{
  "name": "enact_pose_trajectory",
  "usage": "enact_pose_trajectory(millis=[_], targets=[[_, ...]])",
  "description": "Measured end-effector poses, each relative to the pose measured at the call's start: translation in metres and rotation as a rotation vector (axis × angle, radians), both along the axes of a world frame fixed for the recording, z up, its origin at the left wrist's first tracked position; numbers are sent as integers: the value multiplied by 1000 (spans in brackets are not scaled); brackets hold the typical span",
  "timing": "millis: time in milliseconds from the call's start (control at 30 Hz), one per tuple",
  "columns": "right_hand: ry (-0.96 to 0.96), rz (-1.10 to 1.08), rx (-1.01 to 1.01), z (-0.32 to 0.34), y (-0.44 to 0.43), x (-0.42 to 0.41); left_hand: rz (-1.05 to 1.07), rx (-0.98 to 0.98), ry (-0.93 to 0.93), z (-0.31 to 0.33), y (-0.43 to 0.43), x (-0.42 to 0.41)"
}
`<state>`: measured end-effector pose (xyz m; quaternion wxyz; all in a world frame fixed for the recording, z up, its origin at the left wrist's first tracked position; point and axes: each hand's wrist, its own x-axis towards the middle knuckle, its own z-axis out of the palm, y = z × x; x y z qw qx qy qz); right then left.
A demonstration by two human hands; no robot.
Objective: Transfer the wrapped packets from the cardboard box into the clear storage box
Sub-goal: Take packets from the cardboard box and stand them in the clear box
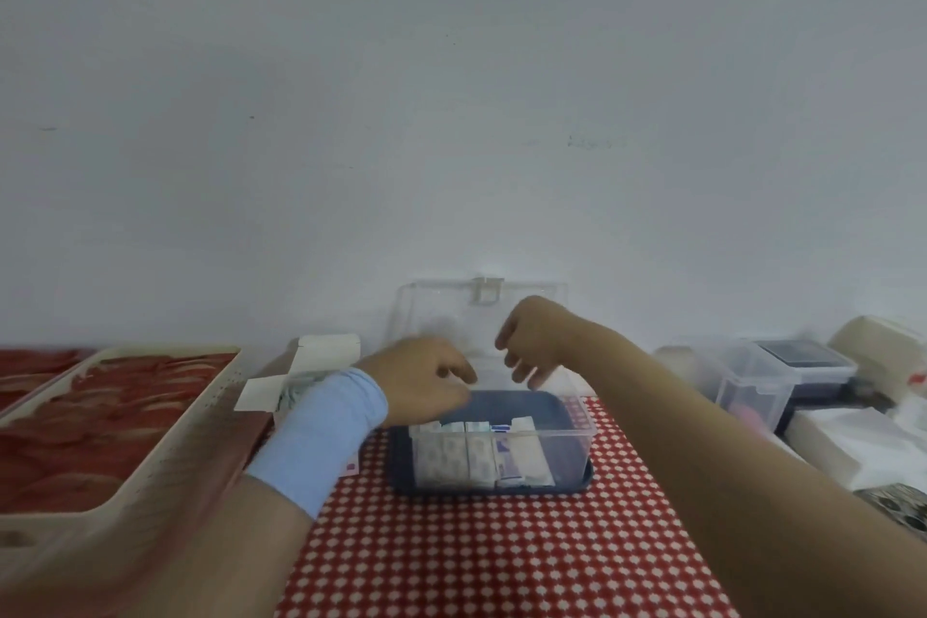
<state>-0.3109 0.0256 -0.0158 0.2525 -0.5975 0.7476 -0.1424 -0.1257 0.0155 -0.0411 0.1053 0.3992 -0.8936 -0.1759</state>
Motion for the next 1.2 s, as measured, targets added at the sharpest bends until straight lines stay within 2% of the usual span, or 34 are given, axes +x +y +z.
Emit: enact_pose_trajectory(millis=[67,167,333,567,733,1000,1200], targets=[[-95,69,-166,2,0,15,104,-39,164,9,-5,27],[-87,184,-324,-3,0,43,262,-130,301,9,-15,69],[-9,363,-459,-9,-11,96,507,-187,241,-15,-28,127],[297,465,-406,-16,-30,145,465,-74,261,-41,-35,141],[393,474,-368,-30,-40,159,453,-59,273,-46,-43,143],[420,452,-408,-46,-43,161,470,47,338,-47,-51,150],[333,365,-499,-53,-39,156,458,-96,327,-46,-49,145]])
